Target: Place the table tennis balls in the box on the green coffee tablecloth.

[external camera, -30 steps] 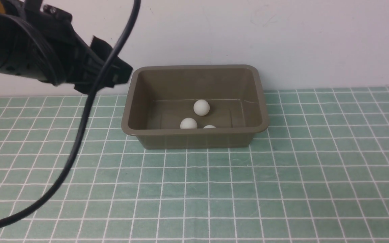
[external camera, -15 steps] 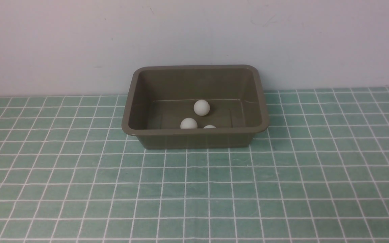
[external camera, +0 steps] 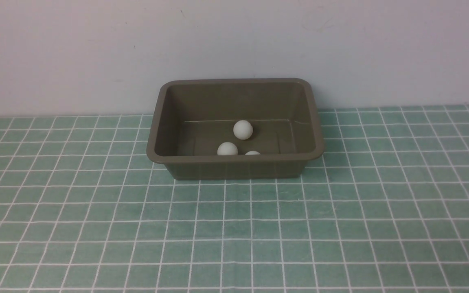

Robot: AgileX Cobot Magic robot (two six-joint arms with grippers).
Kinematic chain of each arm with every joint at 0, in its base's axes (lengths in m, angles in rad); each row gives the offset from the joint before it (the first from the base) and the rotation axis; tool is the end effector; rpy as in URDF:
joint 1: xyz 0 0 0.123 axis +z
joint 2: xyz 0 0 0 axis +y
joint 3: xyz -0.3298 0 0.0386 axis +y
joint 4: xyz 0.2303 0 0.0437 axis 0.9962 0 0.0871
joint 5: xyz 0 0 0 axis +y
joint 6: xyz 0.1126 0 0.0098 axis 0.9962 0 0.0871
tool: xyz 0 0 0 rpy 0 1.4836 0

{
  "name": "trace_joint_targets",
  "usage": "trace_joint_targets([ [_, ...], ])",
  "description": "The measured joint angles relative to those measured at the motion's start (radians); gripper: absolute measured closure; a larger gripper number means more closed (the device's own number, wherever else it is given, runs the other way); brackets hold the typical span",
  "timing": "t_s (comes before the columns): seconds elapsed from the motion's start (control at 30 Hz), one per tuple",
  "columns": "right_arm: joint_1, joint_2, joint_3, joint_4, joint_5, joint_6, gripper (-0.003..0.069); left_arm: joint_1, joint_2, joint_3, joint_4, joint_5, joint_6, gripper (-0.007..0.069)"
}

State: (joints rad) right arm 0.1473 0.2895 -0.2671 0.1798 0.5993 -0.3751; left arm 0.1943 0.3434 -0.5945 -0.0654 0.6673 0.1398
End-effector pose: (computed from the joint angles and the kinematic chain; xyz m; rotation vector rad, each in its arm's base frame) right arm 0.0214 0.0147 0.2361 -0.4486 2.0467 0.0584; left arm 0.0220 -0.0003 0.3335 -0.0731 1.9000 0.1537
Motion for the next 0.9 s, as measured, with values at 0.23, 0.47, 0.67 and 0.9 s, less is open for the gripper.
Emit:
trace_joint_targets([
  [0.23, 0.0, 0.0, 0.0, 0.0, 0.0, 0.0, 0.0196, 0.001, -0.163, 0.359, 0.034, -0.171, 0.008, 0.023],
  [0.47, 0.0, 0.0, 0.0, 0.0, 0.0, 0.0, 0.0196, -0.015, -0.334, 0.517, 0.038, -0.177, 0.008, 0.023],
  [0.67, 0.0, 0.0, 0.0, 0.0, 0.0, 0.0, 0.0196, -0.04, -0.355, 0.558, 0.036, -0.172, 0.01, 0.023],
  [0.9, 0.0, 0.0, 0.0, 0.002, 0.001, 0.0, 0.0197, -0.041, -0.355, 0.605, 0.036, -0.211, 0.005, 0.023],
])
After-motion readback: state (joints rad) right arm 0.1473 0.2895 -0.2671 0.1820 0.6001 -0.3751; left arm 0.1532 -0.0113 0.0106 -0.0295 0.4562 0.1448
